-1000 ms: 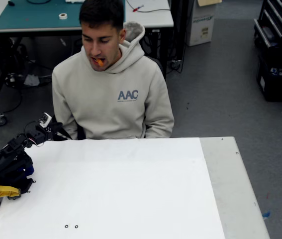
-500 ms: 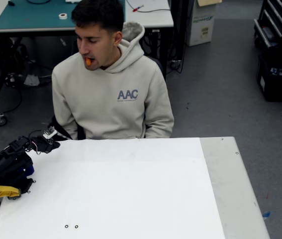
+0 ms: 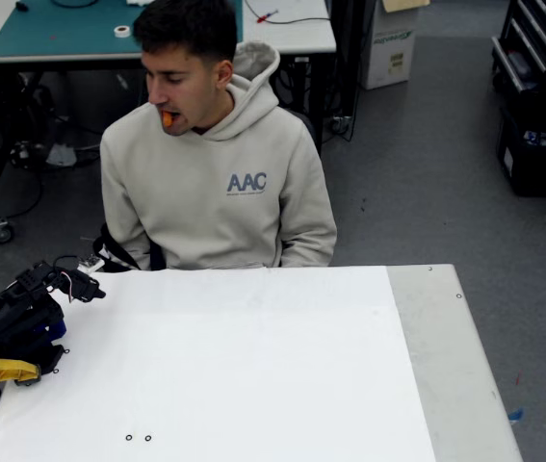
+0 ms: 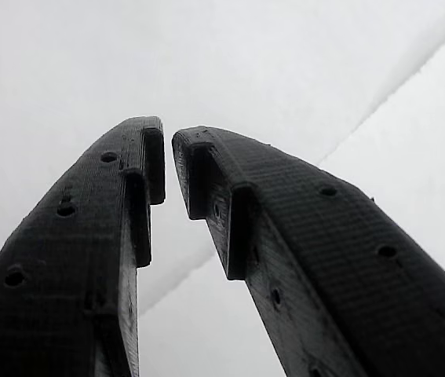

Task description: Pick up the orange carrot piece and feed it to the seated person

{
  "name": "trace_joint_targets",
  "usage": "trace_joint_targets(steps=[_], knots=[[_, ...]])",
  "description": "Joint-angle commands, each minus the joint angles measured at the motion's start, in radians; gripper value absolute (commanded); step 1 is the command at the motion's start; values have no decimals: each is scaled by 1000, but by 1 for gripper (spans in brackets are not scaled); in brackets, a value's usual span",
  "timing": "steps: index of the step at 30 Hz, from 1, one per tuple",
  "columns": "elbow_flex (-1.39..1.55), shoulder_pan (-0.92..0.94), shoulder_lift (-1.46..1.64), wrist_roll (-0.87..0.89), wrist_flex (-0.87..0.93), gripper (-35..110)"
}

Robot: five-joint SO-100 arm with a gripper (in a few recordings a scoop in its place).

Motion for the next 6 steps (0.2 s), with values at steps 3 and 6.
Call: trace_joint_targets(steps=[3,6], knots=[[-72,-11,21,-15,18,-2],[-71,-9,21,-17,17,-2]])
